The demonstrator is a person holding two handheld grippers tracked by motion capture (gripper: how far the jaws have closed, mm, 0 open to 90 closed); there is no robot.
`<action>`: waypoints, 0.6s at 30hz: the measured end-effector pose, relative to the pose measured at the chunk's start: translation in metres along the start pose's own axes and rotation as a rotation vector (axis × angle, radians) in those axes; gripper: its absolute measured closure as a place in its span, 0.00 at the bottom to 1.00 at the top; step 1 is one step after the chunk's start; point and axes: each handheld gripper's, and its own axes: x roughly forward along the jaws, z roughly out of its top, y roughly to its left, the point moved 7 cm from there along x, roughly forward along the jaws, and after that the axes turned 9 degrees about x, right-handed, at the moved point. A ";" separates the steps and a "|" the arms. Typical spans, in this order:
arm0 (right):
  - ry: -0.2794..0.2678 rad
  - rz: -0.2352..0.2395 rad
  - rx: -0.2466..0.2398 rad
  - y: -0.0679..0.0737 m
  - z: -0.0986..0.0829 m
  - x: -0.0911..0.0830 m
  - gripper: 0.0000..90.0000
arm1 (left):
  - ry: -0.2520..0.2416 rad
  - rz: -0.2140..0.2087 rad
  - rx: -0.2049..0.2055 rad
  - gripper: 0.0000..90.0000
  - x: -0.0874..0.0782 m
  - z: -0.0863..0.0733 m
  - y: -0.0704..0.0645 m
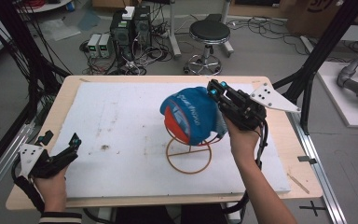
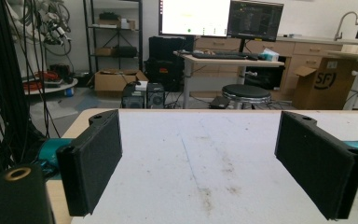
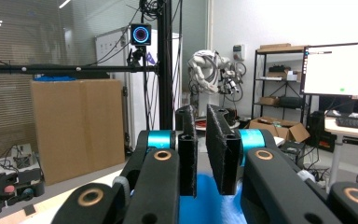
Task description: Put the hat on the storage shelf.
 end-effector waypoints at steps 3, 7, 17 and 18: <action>-0.005 0.001 0.001 0.000 0.002 0.000 0.92 | 0.000 0.000 0.000 0.17 0.000 0.000 0.000; -0.012 -0.004 0.003 -0.001 0.004 -0.001 0.92 | 0.000 0.002 0.000 0.17 0.000 0.000 0.000; -0.040 -0.051 -0.009 -0.007 0.009 -0.006 0.72 | 0.002 -0.001 0.001 0.17 0.000 0.000 0.000; -0.053 -0.084 -0.011 -0.009 0.010 -0.007 0.56 | 0.003 -0.001 0.001 0.17 0.000 0.000 0.000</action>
